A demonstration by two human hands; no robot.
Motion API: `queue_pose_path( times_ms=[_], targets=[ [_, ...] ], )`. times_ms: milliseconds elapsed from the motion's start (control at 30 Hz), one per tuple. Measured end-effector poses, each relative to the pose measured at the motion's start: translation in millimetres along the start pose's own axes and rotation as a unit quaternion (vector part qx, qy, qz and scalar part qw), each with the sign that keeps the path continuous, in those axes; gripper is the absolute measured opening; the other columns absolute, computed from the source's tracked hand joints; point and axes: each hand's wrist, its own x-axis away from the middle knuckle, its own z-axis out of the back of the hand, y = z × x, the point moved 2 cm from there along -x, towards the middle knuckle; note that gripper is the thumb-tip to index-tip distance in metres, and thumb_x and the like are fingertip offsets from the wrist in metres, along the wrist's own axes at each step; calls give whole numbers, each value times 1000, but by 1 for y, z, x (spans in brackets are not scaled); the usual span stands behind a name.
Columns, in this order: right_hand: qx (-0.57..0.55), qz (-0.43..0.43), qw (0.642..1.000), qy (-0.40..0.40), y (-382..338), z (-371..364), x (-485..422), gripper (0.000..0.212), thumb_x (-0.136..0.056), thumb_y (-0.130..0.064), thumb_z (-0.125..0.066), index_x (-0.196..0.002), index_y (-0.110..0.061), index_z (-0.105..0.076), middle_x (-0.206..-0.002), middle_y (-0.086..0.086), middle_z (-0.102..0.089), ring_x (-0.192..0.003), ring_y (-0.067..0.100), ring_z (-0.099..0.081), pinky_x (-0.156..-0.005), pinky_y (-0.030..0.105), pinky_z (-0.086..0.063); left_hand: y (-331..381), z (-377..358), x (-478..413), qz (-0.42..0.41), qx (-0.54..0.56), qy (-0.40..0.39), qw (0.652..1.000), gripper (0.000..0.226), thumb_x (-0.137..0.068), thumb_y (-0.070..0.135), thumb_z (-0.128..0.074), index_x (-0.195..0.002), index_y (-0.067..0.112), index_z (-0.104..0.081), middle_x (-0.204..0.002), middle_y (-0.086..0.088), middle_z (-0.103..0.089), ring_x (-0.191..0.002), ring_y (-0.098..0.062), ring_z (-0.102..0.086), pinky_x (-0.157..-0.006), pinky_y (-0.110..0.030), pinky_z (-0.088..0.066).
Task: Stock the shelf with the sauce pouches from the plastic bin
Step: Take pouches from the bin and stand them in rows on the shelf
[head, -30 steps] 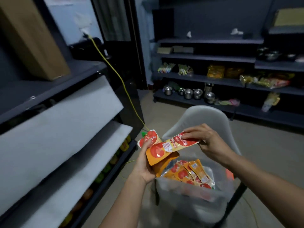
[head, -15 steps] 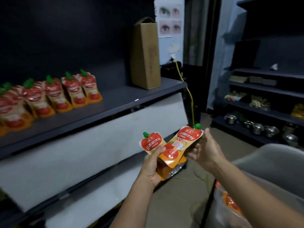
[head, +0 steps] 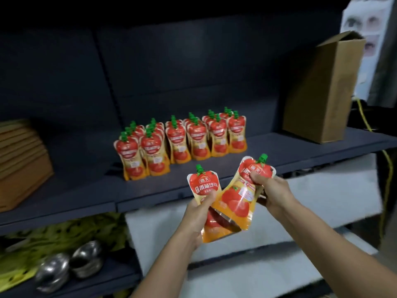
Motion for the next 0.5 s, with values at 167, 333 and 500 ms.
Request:
queue_pose_path(
  times_ms=[167,333,500],
  targets=[
    [23,73,997,-19,-14,-69,-39,16,-87,-14,-68,-101,-10,-65,-94,8,-71,-84,26,-68,-70,37,-54,15,65,-30,-7,-8,68,998,26,-91,38,-64,-104,16,-69,-92,-6,-78,-87,-26,-74,-86,-47,-58],
    [43,130,990,-44,-25,-124,-80,25,-86,-13,-69,-110,-13,-65,-99,-1,-71,-89,16,-68,-74,33,-53,26,100,-54,-10,-9,101,995,27,-89,40,-67,-107,20,-68,-98,-4,-77,-90,-24,-73,-87,-44,-57],
    [96,141,980,-104,-26,-174,-123,16,-88,-15,-67,-103,-17,-68,-92,-7,-68,-82,6,-63,-64,25,-48,35,120,-79,-24,-25,128,991,33,-87,44,-67,-113,25,-65,-104,0,-75,-96,-22,-72,-95,-47,-54]
  ],
)
